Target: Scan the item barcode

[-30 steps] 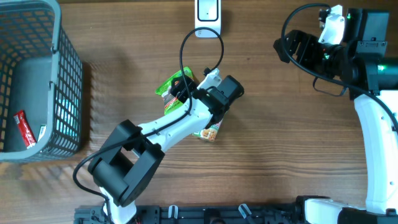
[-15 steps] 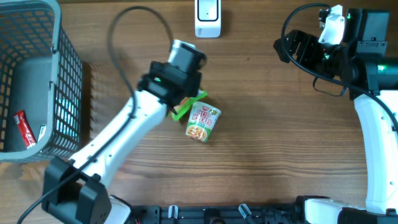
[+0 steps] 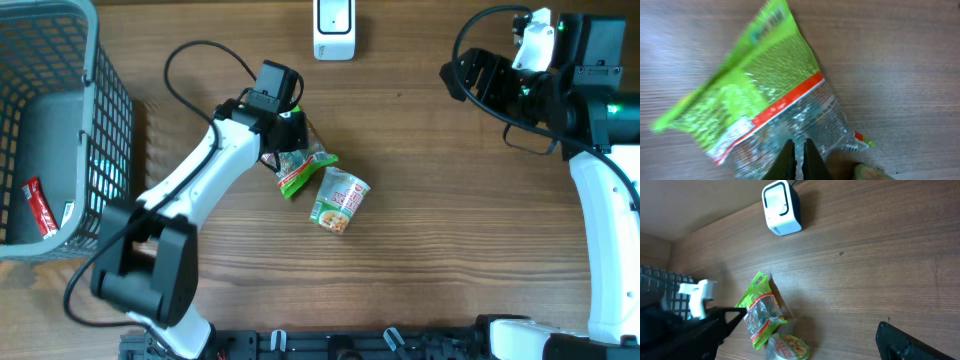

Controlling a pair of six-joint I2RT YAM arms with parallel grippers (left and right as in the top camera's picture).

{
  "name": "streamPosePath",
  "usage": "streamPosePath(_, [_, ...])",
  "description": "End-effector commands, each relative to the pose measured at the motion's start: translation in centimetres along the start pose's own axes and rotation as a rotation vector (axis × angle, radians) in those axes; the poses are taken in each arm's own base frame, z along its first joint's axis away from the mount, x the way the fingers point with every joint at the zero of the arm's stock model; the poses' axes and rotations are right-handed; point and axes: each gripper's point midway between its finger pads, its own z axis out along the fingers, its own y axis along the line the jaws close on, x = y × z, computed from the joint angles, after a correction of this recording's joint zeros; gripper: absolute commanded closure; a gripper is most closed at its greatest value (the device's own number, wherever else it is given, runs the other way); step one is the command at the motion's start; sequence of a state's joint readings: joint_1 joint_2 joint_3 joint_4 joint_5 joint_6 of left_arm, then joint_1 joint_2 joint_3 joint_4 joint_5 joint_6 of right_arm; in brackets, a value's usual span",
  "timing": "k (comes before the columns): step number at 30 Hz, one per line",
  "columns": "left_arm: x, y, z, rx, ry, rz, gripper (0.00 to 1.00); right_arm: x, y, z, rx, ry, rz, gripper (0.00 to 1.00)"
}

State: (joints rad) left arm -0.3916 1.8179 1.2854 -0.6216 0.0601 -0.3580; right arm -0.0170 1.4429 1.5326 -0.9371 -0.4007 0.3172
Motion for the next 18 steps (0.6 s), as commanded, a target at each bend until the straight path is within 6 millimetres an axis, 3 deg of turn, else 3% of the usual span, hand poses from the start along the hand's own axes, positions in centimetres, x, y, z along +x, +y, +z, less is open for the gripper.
streamPosePath(1, [2.0,-0.7,2.4,0.045,0.089,-0.018,0.96,-0.4,0.3,-0.1,-0.016,-0.005,0.007,0.00])
streamPosePath(8, [2.3,1.1,5.6,-0.037,0.096,-0.019,0.96,-0.4,0.3,-0.1,-0.016,-0.005,0.006,0.00])
streamPosePath(12, [2.7,4.5,7.0,-0.213,0.093,-0.011,0.96,-0.4,0.3,-0.1,-0.016,-0.005,0.007,0.00])
streamPosePath(15, [1.4,6.2,5.5,-0.324,0.033,-0.001,0.96,-0.4,0.3,-0.1,-0.016,-0.005,0.006,0.00])
streamPosePath(18, [-0.4,5.3,2.9,-0.303,-0.040,-0.006,0.96,-0.4,0.3,-0.1,-0.016,-0.005,0.006,0.00])
